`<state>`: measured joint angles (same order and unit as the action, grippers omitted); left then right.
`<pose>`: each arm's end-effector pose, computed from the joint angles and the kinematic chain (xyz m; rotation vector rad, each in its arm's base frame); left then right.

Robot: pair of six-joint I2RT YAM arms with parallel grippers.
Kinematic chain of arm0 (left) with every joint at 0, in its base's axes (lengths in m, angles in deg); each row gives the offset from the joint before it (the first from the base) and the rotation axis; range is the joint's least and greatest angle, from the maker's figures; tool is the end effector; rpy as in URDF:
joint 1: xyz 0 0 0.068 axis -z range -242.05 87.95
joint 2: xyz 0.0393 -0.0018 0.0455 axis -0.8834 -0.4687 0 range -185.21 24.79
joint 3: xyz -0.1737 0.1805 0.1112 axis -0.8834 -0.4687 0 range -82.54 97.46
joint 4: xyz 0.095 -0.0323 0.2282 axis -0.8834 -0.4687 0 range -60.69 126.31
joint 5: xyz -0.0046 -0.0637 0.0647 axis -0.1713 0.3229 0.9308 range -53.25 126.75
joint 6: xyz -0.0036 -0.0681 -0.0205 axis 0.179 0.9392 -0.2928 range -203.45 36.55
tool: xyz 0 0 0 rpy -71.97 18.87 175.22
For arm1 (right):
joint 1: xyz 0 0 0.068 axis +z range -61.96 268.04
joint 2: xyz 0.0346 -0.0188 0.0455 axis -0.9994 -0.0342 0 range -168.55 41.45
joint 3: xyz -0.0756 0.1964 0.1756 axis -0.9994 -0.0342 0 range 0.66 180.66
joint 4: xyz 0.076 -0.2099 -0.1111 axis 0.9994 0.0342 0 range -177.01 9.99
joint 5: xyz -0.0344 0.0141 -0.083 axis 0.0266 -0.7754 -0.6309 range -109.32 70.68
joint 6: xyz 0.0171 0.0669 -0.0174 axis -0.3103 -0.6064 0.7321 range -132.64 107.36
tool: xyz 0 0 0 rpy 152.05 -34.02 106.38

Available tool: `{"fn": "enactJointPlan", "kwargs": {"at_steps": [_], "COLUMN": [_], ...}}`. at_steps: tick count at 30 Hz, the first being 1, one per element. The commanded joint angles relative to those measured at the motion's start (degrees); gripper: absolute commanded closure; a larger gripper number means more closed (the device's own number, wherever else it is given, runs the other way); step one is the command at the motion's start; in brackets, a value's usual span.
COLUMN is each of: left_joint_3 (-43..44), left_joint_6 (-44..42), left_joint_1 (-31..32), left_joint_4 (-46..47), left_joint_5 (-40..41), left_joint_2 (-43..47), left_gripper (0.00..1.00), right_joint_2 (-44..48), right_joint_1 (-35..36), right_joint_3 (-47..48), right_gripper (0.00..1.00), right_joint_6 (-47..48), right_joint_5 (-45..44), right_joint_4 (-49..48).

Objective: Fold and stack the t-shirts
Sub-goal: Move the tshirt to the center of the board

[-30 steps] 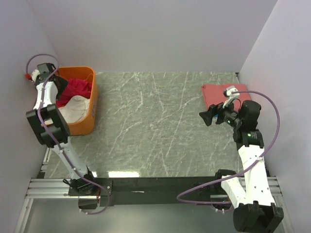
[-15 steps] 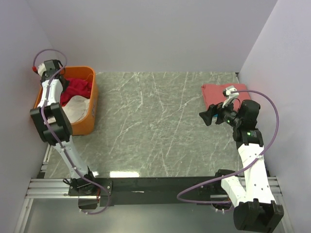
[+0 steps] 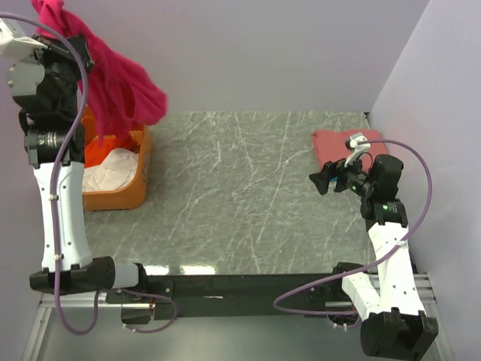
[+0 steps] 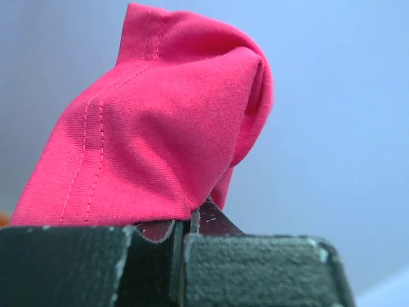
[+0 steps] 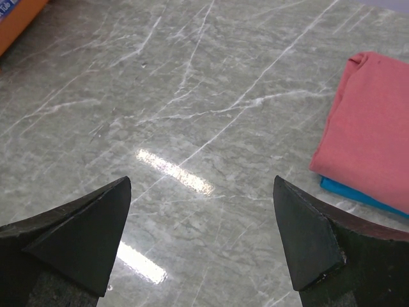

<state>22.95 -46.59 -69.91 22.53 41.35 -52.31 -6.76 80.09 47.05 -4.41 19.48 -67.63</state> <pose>0.2614 0.0407 0.5685 -0.5675 1.1986 -0.3777 0.1919 0.0102 0.3207 -0.4456 1.8286 0.4617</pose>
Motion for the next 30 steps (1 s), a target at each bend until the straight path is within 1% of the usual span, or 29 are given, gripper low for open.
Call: {"fn": "enactJointPlan", "kwargs": {"at_steps": [1,6,7,8,10,12,13,16,17,19,23,24,28,30], "left_joint_3": [2.3,2.3,2.4,2.4,1.4,-0.2,-0.9,-3.8,-5.2,-7.4,-15.3,-16.6,-23.3,-29.8], "left_joint_6": [1.6,4.1,3.9,4.1,4.7,5.2,5.3,4.2,3.5,3.4,3.5,3.3,-0.4,-1.9], "left_joint_1": [2.6,7.4,9.9,11.0,13.8,16.0,18.3,22.6,23.4,25.4,29.0,30.7,33.5,33.9], "left_joint_4": [4.9,9.7,10.0,10.3,11.8,12.6,13.3,13.4,13.3,16.1,17.6,17.5,14.9,14.7], "left_joint_5": [-8.8,-17.1,-18.0,-18.8,-22.5,-24.4,-26.1,-27.8,-29.0,-30.2,-32.5,-32.7,-33.7,-34.1], "left_joint_2": [1.1,4.0,4.1,4.3,4.9,5.4,6.0,7.4,7.8,9.2,11.7,12.5,14.6,16.4], "left_gripper": [1.00,1.00,1.00,1.00,1.00,1.00,1.00,1.00,1.00,0.99,1.00,1.00,1.00,0.98], "right_joint_2": [0.2,0.0,0.0,-0.1,-0.2,-0.5,-0.5,-0.6,-0.6,-0.7,-1.0,-1.1,-1.4,-1.8], "right_joint_1": [-0.8,-1.9,-2.1,-2.2,-2.4,-2.7,-2.9,-3.7,-3.8,-4.2,-4.4,-4.5,-5.0,-5.1], "right_joint_3": [0.2,0.1,0.0,0.1,0.1,0.2,0.2,0.2,0.2,0.3,0.3,0.3,0.2,0.3], "right_gripper": [0.03,0.03,0.03,0.03,0.03,0.03,0.03,0.03,0.03,0.03,0.03,0.03,0.03,0.03], "right_joint_6": [0.8,1.0,1.0,1.0,1.2,1.2,1.3,1.5,1.5,1.6,2.1,2.2,2.5,2.8], "right_joint_5": [-0.5,-0.4,-0.3,-0.3,-0.3,-0.5,-0.6,-0.6,-0.5,-0.7,-1.2,-1.4,-1.1,-0.8], "right_joint_4": [-0.6,-0.6,-0.6,-0.6,-0.6,-0.5,-0.5,-0.3,-0.4,-0.3,-0.1,-0.1,0.1,0.2]}}
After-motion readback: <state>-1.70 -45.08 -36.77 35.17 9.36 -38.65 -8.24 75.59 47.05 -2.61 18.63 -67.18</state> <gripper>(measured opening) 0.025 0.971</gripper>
